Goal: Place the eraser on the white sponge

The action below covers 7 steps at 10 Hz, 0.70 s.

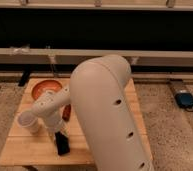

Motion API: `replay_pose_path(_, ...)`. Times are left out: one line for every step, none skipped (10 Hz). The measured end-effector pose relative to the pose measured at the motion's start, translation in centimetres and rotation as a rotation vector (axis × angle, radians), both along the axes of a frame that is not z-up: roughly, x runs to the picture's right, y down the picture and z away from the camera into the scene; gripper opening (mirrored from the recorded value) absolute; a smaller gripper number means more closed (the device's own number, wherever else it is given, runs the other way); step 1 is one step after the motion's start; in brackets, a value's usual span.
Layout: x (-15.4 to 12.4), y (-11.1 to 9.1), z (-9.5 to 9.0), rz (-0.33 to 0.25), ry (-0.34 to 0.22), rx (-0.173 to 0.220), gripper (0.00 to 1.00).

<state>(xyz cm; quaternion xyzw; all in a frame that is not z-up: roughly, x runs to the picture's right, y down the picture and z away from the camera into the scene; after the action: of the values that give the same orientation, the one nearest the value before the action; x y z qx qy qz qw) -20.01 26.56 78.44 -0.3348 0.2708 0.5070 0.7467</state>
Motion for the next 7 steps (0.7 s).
replay_pose_path(0.1,0.0,0.0,-0.009,0.014,-0.009,0.31)
replay_pose_path(0.1,0.0,0.0,-0.018,0.031,-0.019,0.21)
replay_pose_path(0.6,-0.3,-0.1,-0.009,0.042,-0.020,0.16)
replay_pose_path(1.1,-1.1,-0.5,0.011,0.050,-0.014,0.16)
replay_pose_path(1.3,-2.3,-1.6,0.039,0.045,-0.007,0.16)
replay_pose_path(1.8,-3.6,-2.6,0.060,0.037,-0.003,0.16)
replay_pose_path(2.7,-5.2,-3.7,0.084,0.030,0.005,0.16)
